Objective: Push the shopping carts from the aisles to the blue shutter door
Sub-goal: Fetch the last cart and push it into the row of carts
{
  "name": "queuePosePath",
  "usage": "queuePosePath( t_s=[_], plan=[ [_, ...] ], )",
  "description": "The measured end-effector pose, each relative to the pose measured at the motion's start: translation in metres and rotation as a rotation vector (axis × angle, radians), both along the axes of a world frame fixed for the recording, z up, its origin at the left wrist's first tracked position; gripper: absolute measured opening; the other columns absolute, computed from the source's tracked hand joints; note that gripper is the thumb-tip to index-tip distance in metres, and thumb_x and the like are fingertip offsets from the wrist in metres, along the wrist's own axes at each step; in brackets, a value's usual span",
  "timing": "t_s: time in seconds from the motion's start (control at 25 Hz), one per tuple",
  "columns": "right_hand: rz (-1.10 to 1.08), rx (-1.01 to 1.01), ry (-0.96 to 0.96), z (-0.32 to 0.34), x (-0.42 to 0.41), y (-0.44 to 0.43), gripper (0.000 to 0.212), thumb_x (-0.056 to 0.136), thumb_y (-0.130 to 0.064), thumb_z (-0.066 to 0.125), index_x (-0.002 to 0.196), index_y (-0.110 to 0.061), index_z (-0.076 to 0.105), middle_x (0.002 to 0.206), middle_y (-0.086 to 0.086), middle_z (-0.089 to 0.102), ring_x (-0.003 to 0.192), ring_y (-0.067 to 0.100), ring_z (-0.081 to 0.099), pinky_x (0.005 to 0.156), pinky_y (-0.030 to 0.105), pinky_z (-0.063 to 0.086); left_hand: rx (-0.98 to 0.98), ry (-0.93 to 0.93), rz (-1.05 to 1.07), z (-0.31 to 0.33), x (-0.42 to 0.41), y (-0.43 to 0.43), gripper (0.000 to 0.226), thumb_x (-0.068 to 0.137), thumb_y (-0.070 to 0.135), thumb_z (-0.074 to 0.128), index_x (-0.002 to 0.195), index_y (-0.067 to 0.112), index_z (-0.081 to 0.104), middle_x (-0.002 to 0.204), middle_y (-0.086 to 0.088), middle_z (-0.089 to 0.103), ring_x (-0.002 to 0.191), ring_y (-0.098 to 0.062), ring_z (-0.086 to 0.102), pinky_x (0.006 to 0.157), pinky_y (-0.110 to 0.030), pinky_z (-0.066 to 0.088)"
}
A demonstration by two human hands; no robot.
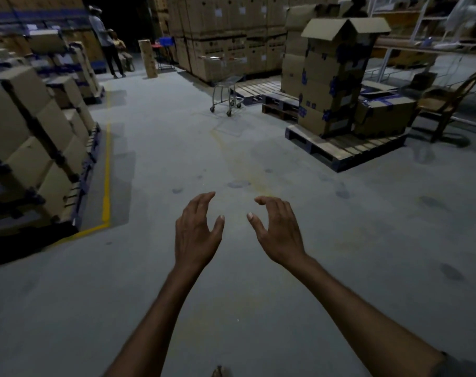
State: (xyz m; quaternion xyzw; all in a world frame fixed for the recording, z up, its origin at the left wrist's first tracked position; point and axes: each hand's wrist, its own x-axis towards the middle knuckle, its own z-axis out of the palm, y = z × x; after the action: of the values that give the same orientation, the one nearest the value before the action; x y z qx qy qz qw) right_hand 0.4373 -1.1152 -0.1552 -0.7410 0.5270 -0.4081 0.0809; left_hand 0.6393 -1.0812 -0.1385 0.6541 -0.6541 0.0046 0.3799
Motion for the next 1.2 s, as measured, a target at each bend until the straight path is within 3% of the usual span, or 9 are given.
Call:
queuePosePath(
  t_s=[0.48,0.76,1.2],
  plan=[
    [-0.010,-0.065,0.053,0.037,0.120,-0.200,0.048,0.102,-0.058,0.046,0.129,-0.025,0.065,0.126,-0.004,0.069,0.117,0.015,0.058,0.095,0.040,0.049,-0.023,-0.080,-0.195,0.011,0.130,-0.216,0.048,0.093,0.050,0.064,0.137,0.030,0.055,0.139,0.009,0.058,0.129,-0.014,0.053,0.101,-0.041,0.044],
    [0.047,-0.145,0.107,0.032,0.161,-0.318,0.047,0.102,-0.056,0.049,0.130,-0.022,0.064,0.125,-0.003,0.068,0.116,0.016,0.058,0.092,0.039,0.047,-0.001,-0.088,-0.143,0.003,0.166,-0.330,0.049,0.095,0.051,0.060,0.139,0.032,0.052,0.141,0.010,0.056,0.130,-0.011,0.051,0.103,-0.038,0.040],
    [0.065,-0.153,0.169,0.032,0.160,-0.565,0.047,0.100,-0.057,0.052,0.133,-0.024,0.060,0.129,-0.002,0.064,0.121,0.019,0.054,0.094,0.039,0.045,-0.005,-0.098,-0.047,0.019,0.174,-0.562,0.053,0.094,0.044,0.064,0.143,0.031,0.049,0.143,0.008,0.054,0.132,-0.013,0.050,0.103,-0.042,0.042]
  ],
)
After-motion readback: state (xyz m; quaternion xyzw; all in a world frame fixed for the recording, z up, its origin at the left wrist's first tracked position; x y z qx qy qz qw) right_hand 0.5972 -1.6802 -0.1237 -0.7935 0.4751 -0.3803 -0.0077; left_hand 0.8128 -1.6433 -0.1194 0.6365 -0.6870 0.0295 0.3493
